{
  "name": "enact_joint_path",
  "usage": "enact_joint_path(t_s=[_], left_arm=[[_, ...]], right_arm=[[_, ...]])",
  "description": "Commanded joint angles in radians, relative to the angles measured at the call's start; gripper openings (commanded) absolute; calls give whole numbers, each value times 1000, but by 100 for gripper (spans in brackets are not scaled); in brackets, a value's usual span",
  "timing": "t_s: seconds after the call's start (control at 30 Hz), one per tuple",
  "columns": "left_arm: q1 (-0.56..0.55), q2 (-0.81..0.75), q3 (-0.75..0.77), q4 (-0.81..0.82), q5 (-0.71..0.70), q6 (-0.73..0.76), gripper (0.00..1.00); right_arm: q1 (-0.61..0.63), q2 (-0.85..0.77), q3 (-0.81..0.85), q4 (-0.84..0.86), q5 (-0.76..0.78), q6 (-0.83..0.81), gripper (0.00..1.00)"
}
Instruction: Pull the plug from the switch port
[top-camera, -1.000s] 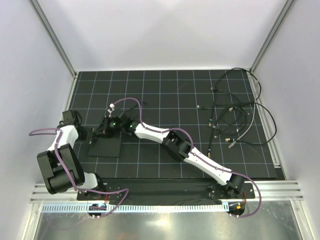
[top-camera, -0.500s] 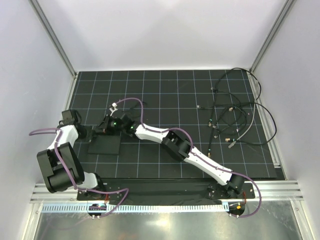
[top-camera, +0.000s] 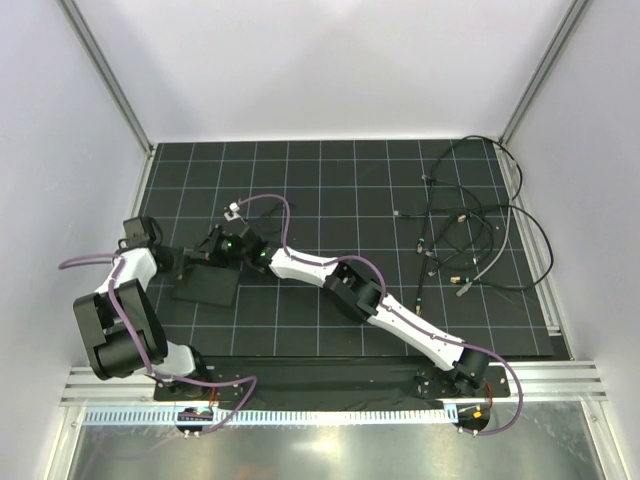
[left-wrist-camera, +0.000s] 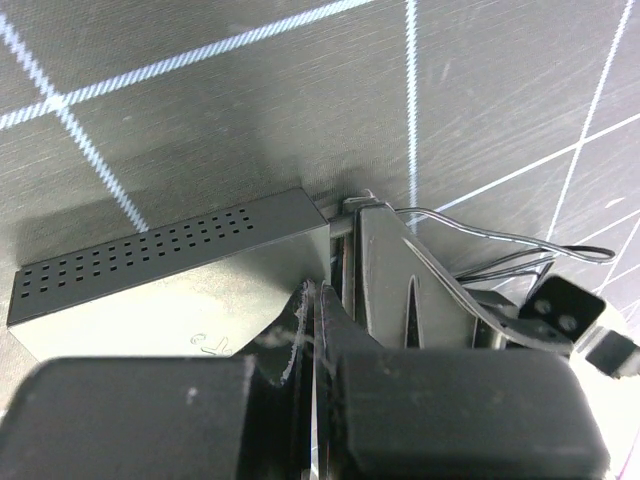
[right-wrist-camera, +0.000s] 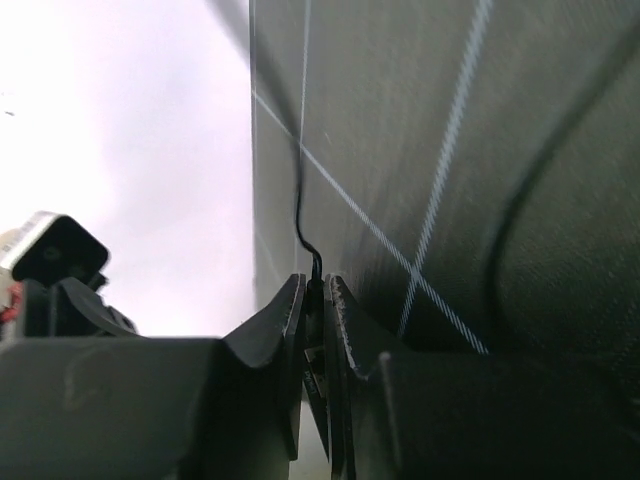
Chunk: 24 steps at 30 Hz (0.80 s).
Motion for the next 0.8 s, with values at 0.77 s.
enact_joint_path(t_s=[0.77], left_arm=[[-22, 107, -139, -255, -205, 143, 0]], right_arm=[[-111, -157, -74, 74, 127, -252, 1]])
